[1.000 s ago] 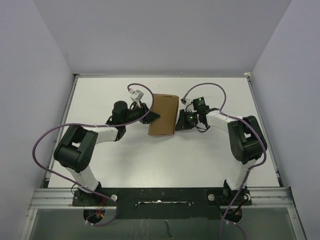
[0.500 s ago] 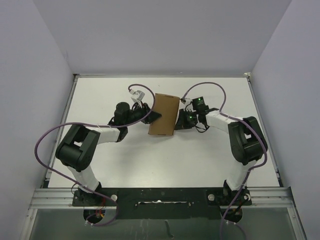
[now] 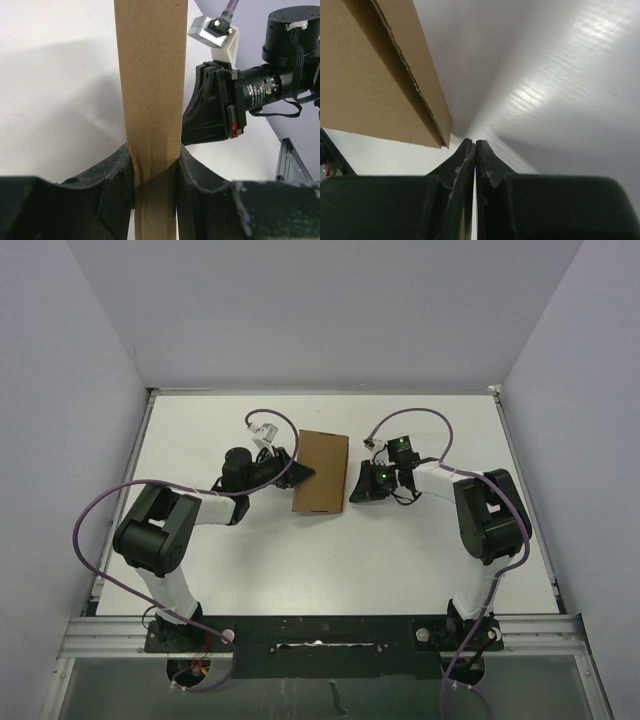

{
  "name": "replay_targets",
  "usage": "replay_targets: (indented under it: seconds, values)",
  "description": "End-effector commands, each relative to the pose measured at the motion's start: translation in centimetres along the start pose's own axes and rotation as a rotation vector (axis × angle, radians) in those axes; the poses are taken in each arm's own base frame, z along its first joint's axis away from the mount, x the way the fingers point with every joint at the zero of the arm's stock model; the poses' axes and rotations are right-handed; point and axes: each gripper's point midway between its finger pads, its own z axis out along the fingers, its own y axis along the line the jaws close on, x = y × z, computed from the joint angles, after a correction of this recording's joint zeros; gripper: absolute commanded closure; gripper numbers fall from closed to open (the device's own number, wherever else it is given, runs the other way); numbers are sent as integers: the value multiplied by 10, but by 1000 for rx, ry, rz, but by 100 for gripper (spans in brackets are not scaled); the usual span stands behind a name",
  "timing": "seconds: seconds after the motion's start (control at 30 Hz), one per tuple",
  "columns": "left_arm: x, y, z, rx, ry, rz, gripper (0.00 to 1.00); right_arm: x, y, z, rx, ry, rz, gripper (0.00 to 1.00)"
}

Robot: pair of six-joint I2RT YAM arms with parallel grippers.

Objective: Fold the paper box

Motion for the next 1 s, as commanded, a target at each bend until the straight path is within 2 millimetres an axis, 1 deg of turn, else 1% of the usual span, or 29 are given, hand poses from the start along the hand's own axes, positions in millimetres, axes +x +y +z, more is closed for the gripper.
replay_targets:
  seconds: [0.0,0.13,0.27,0.37,0.5,0.6,0.67,0.73,0.83,0.97]
  values:
    - [-5,1,3,7,-50,-4,83,-6,5,14,-12,0,-46,100]
    - [0,6,4,-4,-46,-29,83,-1,7,22,-11,24,-57,100]
    - [0,13,2,-34,-64,-39,83,3,5,22,-5,36,-37,100]
    - [-2,19,0,-67,-79,-47,83,5,10,21,-22,39,-17,100]
    - [-3,26,-1,-105,-96,-60,83,4,28,21,-73,35,-4,100]
    - [-1,30,1,-122,-100,-70,83,-2,51,17,-133,15,-8,100]
    - [1,29,3,-123,-102,-75,83,-5,67,13,-176,5,-23,100]
    - [3,27,5,-120,-99,-76,83,-7,74,9,-201,0,-22,100]
    - [2,24,7,-113,-101,-68,83,-12,72,5,-210,-13,-12,100]
    - [1,20,7,-99,-97,-60,83,-20,55,-2,-177,-40,26,100]
